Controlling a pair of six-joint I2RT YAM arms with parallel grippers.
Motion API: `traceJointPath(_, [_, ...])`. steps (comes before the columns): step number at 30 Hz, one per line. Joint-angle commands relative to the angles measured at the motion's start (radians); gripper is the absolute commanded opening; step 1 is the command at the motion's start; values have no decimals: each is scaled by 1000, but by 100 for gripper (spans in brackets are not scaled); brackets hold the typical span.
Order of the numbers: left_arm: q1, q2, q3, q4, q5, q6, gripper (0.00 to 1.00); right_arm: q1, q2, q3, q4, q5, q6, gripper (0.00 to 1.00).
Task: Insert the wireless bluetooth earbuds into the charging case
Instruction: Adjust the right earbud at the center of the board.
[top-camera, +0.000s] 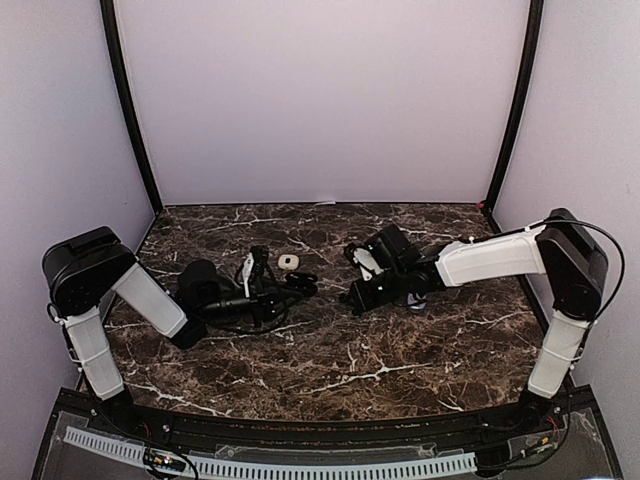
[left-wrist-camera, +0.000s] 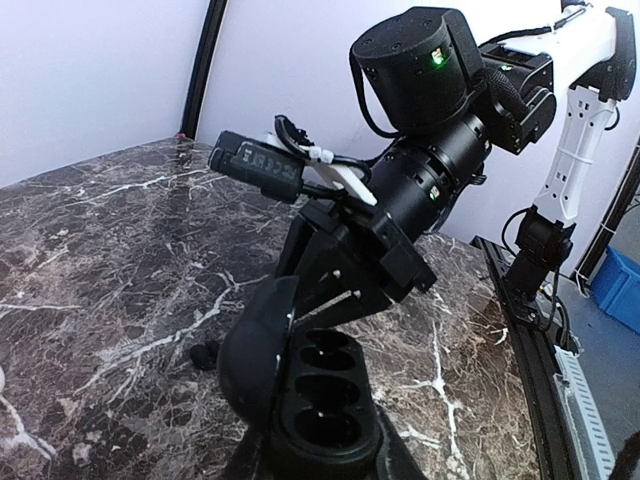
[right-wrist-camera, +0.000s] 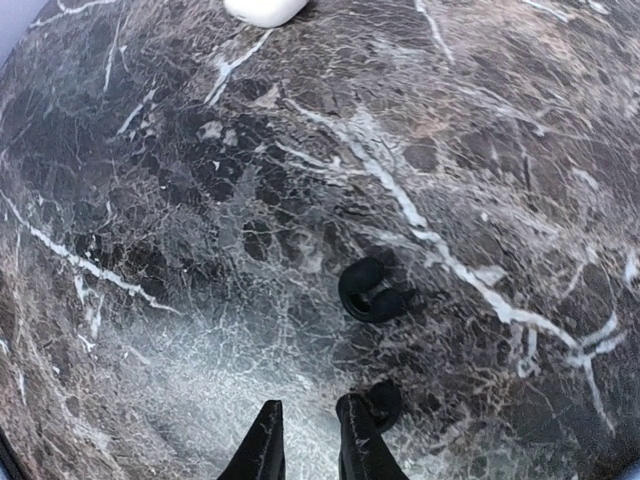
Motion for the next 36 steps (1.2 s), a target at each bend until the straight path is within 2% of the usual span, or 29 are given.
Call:
traceJointPath(1, [7,-54,-14,-21,-41,24,6,17,56,99,-72,51,-144,17])
traceJointPath(6, [11,-68,-23,-31,-55,33,6,18,85,139,-151,79,-165,18])
traceJointPath(17, [12,-71,-19,-45,-40,44,6,19,-19,-46,-49,23,-119,20])
traceJointPath(32, [12,-74,-14,-62,-30,55,6,20,30,-33,-37,86,-162,23])
traceJointPath(36, [12,-74,-13,-62,-28,56,6,21,37,-34,-18,82,-199,33])
